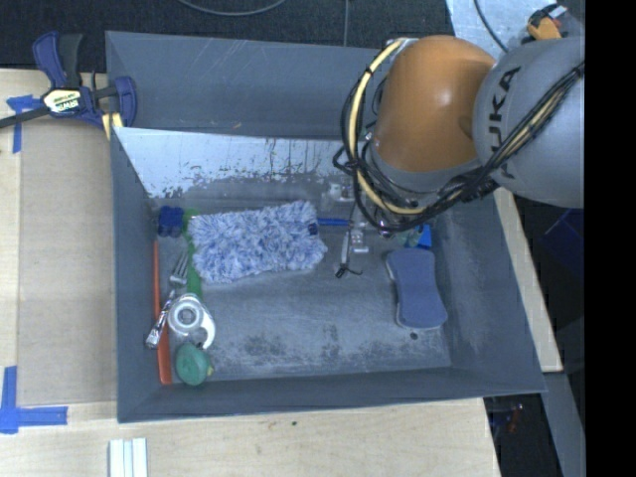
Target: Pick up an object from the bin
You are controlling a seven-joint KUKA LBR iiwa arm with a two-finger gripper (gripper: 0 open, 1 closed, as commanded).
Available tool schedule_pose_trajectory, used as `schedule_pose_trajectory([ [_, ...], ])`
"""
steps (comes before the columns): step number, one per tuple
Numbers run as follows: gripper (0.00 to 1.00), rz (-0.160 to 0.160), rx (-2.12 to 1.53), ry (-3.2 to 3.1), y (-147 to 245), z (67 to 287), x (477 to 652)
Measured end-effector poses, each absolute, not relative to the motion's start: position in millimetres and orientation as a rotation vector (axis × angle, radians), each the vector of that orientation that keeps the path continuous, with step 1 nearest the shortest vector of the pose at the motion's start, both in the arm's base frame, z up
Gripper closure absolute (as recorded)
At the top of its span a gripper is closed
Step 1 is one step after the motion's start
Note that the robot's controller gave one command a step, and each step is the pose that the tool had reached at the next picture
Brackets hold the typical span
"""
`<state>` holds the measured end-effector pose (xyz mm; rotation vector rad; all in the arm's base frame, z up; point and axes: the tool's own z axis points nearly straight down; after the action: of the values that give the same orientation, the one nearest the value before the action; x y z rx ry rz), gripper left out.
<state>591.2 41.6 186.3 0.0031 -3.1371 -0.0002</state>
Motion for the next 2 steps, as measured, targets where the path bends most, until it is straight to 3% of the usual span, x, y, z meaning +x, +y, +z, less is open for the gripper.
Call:
schedule_pose_trajectory([
  [1,0.0,-0.001,0.0,-3.145,41,191,593.0],
  [2,0.0,-0.003,0.152,-3.144,139,71,614.8],
])
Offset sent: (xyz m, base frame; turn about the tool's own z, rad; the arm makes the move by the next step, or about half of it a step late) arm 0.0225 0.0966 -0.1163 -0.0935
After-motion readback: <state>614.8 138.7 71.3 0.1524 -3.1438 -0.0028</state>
